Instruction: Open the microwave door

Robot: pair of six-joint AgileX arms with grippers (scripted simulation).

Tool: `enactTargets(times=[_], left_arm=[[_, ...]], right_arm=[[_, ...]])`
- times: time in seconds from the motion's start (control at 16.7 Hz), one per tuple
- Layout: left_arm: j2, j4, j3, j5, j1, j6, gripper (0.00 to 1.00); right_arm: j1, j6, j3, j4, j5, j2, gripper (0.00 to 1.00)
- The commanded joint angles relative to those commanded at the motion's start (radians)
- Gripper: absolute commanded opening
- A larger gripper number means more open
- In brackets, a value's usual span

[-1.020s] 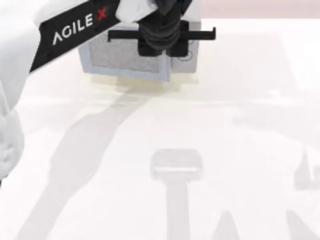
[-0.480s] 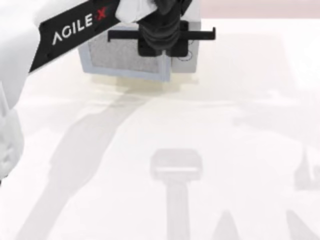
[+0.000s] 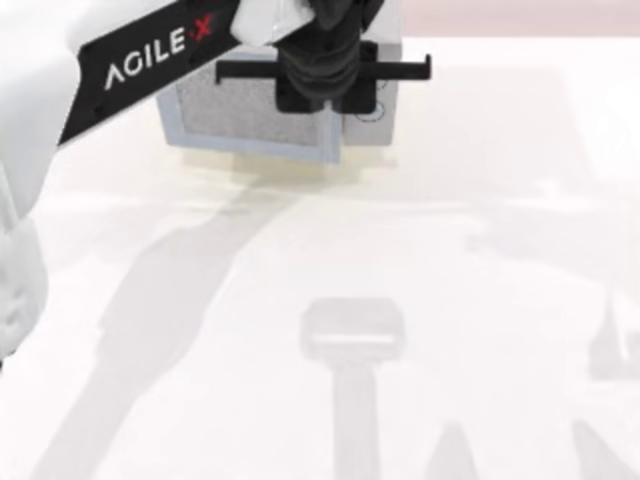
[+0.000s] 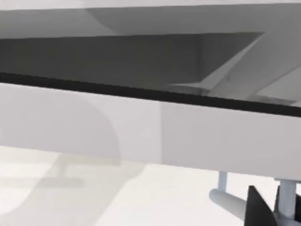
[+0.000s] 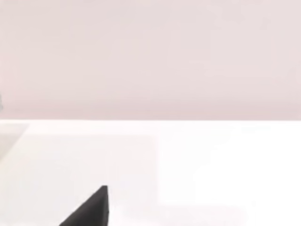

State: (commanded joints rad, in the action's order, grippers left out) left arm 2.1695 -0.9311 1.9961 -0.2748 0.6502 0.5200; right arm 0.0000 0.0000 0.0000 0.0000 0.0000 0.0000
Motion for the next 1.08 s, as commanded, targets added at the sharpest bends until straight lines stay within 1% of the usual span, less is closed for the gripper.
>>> enactTargets(times=[0.48,1.08], left_arm=[[-0.076,0.064,-0.131,0.030,-0.012,-0.080,0.00],[-0.077,0.064,-0.131,0.030,-0.012,-0.080,0.00]], right_arm=[[0.000,0.000,0.000,0.000,0.000,0.000,1.00],[0.000,0.000,0.000,0.000,0.000,0.000,1.00]])
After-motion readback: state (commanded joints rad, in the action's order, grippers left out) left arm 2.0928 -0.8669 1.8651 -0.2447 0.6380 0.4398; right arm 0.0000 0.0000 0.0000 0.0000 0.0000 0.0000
